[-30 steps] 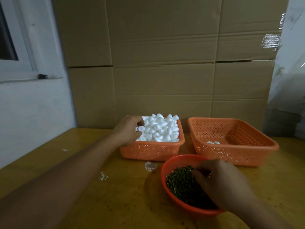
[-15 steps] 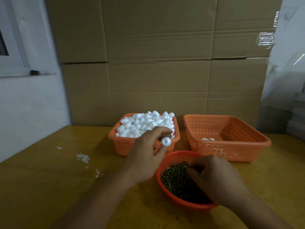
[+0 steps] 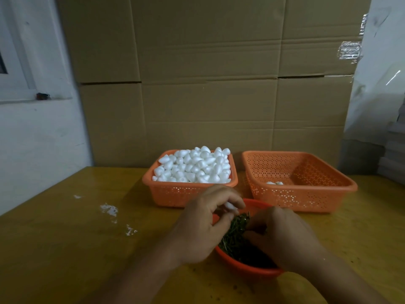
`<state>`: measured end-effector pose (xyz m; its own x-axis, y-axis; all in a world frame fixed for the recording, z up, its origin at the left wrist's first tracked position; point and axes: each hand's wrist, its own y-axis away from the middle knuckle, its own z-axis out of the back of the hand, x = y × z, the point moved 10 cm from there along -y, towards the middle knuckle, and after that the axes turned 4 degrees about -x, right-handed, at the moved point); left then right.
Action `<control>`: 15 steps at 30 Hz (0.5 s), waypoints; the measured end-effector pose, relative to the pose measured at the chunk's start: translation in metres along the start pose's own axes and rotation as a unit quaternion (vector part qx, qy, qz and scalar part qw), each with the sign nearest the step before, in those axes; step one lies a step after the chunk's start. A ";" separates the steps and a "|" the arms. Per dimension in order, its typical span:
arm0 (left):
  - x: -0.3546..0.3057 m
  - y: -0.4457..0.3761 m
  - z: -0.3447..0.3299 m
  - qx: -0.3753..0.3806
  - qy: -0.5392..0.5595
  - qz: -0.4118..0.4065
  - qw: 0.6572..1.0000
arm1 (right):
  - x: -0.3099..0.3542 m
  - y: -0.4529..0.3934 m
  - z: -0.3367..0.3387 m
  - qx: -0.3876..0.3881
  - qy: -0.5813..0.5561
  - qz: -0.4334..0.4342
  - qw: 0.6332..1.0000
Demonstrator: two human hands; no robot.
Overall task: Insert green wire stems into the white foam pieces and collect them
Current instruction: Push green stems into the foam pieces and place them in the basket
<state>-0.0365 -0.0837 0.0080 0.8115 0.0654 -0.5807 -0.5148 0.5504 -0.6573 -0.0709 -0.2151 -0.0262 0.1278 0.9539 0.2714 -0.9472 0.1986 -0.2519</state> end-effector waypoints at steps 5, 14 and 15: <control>-0.005 0.002 -0.009 0.007 -0.057 -0.018 0.998 | 0.007 -0.002 -0.012 0.051 0.038 0.032 0.997; -0.003 0.007 -0.013 0.018 -0.044 0.017 0.999 | 0.012 -0.007 -0.028 0.100 0.071 0.044 0.991; -0.002 0.008 -0.014 0.022 -0.047 0.021 0.998 | 0.013 -0.008 -0.029 0.098 0.076 0.046 0.991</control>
<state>-0.0460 -0.0916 -0.0029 0.8125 0.1664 -0.5587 -0.5385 0.5812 -0.6101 -0.0532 -0.1982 -0.0474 0.0670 0.9918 0.1090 -0.9940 0.0759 -0.0791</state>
